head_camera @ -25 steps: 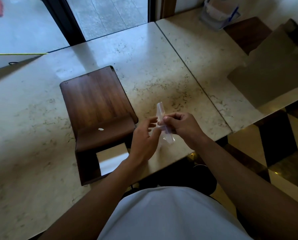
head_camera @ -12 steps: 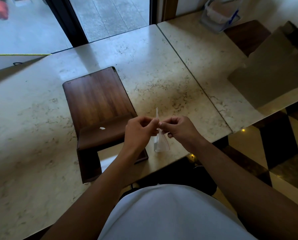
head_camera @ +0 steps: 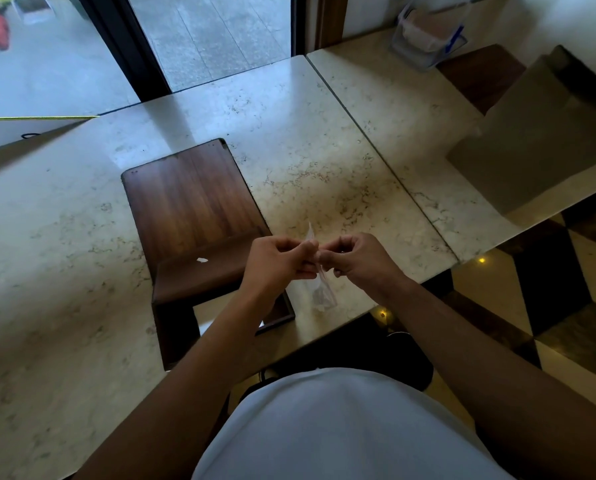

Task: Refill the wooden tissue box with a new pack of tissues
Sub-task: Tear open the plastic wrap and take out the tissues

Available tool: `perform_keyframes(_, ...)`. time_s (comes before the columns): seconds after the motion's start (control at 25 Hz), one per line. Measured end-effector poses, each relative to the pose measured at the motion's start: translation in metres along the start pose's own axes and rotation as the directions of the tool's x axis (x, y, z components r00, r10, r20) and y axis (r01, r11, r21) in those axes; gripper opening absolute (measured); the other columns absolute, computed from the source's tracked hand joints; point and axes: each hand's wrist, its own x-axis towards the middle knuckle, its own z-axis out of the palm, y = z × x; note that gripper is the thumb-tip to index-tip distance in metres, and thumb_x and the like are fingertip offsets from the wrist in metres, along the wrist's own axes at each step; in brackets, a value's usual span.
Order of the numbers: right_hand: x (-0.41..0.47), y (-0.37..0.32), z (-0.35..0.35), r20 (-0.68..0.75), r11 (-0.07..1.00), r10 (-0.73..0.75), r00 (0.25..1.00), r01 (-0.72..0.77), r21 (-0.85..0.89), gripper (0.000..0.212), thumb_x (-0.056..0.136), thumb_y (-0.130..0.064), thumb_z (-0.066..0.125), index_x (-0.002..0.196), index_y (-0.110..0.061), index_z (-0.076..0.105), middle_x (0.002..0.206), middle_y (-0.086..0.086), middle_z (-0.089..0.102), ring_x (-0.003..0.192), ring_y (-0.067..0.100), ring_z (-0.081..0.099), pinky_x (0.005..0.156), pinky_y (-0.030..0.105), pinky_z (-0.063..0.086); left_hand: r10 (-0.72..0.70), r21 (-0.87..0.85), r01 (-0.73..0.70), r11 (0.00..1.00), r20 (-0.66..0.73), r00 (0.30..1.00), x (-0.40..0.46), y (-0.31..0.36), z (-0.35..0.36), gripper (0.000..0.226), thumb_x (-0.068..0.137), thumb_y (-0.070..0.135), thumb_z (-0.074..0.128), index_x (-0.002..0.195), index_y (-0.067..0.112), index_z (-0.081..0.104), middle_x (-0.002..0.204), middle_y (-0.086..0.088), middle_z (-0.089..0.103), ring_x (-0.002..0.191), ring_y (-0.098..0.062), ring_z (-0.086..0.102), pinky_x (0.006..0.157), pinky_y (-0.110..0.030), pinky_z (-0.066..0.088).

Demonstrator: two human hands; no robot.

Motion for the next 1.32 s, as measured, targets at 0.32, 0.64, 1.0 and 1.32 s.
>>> perform_keyframes(0.32, -0.003, 0.004, 0.001, 0.011, 0.994, 0.046, 0.999, -0.047, 0.098, 0.018, 0.085, -0.011, 0.077, 0.093, 0.005, 0.071, 0.079, 0.010, 0.070, 0.069, 0.016, 0.065, 0.062, 0.025, 0.050, -0.061, 0.001, 0.061, 0.998, 0.063, 0.996, 0.002, -0.004, -0.003, 0.015, 0.092, 0.012, 0.070, 0.090, -0.002, 0.075, 0.080, -0.018, 0.078, 0.073, -0.030, 0.077, 0.065, -0.032, 0.062)
perform_keyframes(0.64, 0.000, 0.005, 0.003, -0.010, 0.998, 0.028, 1.000, -0.029, -0.054, 0.010, 0.089, -0.011, 0.073, 0.091, -0.002, 0.072, 0.075, 0.003, 0.072, 0.062, 0.008, 0.065, 0.057, 0.022, 0.052, -0.165, 0.151, 0.146, 0.978, 0.123, 0.979, 0.004, -0.005, 0.002, 0.028, 0.100, 0.015, 0.057, 0.089, -0.005, 0.073, 0.073, -0.018, 0.073, 0.058, -0.024, 0.070, 0.061, -0.034, 0.062)
perform_keyframes(1.0, 0.004, 0.008, -0.008, 0.062, 0.983, -0.001, 0.998, 0.012, -0.181, 0.008, 0.091, -0.012, 0.070, 0.089, -0.006, 0.075, 0.074, 0.005, 0.076, 0.065, 0.013, 0.071, 0.061, 0.025, 0.058, -0.191, 0.242, 0.130, 0.961, 0.250, 0.949, 0.003, -0.008, 0.009, 0.036, 0.102, 0.023, 0.048, 0.081, 0.001, 0.067, 0.063, -0.010, 0.058, 0.049, -0.016, 0.047, 0.053, -0.030, 0.040)
perform_keyframes(1.32, 0.012, -0.001, -0.014, 0.253, 0.801, 0.030, 0.967, 0.128, -0.584, 0.017, 0.095, -0.020, 0.058, 0.082, -0.014, 0.067, 0.072, -0.001, 0.071, 0.055, 0.000, 0.065, 0.051, 0.013, 0.045, -0.186, 0.365, 0.085, 0.927, 0.252, 0.950, 0.006, -0.011, 0.016, 0.039, 0.105, 0.022, 0.037, 0.076, 0.008, 0.059, 0.065, -0.009, 0.053, 0.053, -0.018, 0.039, 0.052, -0.032, 0.031)
